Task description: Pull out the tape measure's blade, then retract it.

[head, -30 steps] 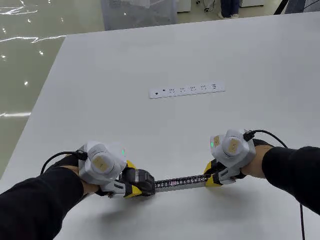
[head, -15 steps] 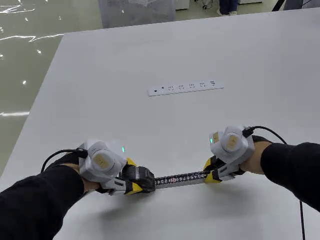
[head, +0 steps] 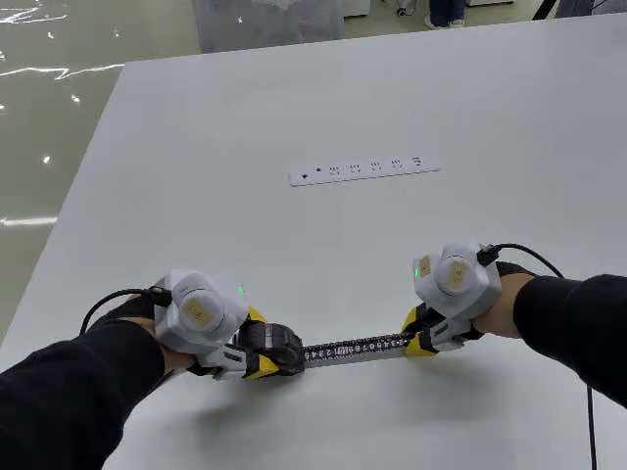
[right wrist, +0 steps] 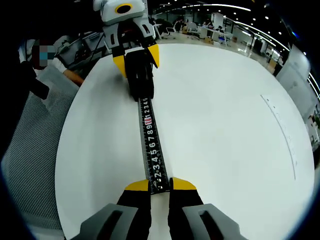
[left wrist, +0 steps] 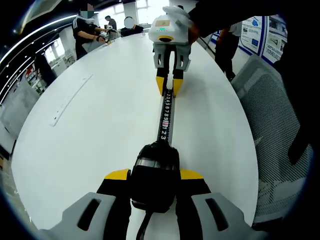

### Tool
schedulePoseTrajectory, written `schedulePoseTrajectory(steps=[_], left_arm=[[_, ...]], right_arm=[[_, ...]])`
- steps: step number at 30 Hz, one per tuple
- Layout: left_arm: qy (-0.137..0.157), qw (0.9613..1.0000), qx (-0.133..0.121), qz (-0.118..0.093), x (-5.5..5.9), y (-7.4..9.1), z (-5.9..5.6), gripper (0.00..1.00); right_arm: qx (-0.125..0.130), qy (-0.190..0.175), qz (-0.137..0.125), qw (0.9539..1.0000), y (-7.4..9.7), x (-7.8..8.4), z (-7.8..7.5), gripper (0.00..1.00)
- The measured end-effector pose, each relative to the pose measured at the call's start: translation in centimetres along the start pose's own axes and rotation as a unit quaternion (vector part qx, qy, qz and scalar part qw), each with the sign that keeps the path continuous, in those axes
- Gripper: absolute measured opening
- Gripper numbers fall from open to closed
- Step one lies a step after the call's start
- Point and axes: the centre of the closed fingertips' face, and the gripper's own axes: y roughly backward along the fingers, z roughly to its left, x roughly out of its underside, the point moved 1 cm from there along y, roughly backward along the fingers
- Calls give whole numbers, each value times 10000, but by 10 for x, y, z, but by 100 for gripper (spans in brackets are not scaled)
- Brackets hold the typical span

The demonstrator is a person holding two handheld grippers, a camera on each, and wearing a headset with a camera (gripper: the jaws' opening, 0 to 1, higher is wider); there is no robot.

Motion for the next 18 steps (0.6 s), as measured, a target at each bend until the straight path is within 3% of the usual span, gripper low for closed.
schedulePoseTrajectory(steps=[18], left_arm=[[2,10000,9,27,0,0,-1,28]], right_arm=[[-30,69,318,9995,1,3,-1,4]])
